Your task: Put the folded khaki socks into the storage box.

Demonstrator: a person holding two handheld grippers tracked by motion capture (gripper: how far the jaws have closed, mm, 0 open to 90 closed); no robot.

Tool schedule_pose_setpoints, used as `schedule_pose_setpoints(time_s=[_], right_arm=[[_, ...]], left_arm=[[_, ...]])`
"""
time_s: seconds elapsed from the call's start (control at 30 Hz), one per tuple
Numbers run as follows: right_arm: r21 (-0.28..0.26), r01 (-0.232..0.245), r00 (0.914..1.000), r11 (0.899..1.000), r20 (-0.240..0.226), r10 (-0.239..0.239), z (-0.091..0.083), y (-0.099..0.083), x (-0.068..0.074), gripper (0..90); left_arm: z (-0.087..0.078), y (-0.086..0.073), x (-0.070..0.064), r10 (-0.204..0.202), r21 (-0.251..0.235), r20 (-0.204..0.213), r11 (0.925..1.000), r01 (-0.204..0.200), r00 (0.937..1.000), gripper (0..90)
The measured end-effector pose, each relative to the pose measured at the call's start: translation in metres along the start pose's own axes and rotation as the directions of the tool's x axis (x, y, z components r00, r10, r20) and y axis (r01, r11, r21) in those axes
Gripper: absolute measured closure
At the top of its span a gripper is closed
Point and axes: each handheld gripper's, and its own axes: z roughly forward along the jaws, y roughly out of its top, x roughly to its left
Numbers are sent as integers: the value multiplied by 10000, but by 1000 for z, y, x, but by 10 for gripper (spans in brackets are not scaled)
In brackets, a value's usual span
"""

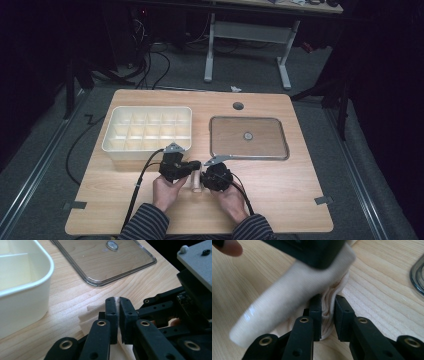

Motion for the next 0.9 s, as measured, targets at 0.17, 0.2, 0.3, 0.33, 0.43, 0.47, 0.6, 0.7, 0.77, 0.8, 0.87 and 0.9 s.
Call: schedule_pose_setpoints(time_s=[0.17, 0.2, 0.3, 0.33, 0.43, 0.47, 0.6, 0.7, 0.77, 0.8, 0.87, 0.9], right_arm=[[-6, -124, 9998, 9999, -172, 124, 1, 1, -1, 773], [-64, -58, 9998, 10000, -211, 56, 1, 1, -2, 770], [-77, -184, 9997, 9998, -183, 182, 1, 0, -1, 755], [-72, -214, 9997, 9997, -148, 213, 1, 0, -1, 743], [-170, -232, 9997, 9996, -32, 232, 1, -1, 0, 704], [-197, -249, 9997, 9995, -5, 249, 0, -1, 0, 693], [-327, -405, 9992, 9986, 34, 406, -6, -5, -1, 661], [-479, -263, 9995, 9985, 188, 272, -14, -8, 0, 650], [-621, -310, 9994, 9976, 140, 319, -19, -11, 1, 648], [-695, -291, 9995, 9972, 116, 300, -21, -12, 2, 647], [-821, -252, 9997, 9963, 53, 257, -27, -14, 4, 647], [-877, -206, 9998, 9959, 7, 207, -30, -15, 5, 647]], left_arm=[[3, -2, 5, -90, -27, -59, 10000, 90, 9999, 866], [4, -2, 5, -93, -35, -55, 10000, 93, 9999, 865], [7, -3, 5, -39, 12, -84, 10000, 39, 10000, 865], [7, -4, 5, -4, 48, -100, 10000, 5, 9999, 865], [9, -5, 6, -4, 119, -147, 9999, 6, 9999, 865], [9, -6, 7, 18, 136, -179, 9999, -15, 9998, 865], [10, -7, 8, 87, 216, -291, 9997, -81, 9995, 865], [12, -8, 7, 183, 309, -389, 9994, -171, 9991, 865], [14, -9, 7, 201, 353, -450, 9992, -186, 9988, 865], [15, -9, 7, 199, 370, -442, 9991, -183, 9988, 865], [15, -10, 8, 189, 364, -466, 9992, -172, 9987, 865], [16, -11, 8, 164, 361, -474, 9992, -147, 9987, 864]])
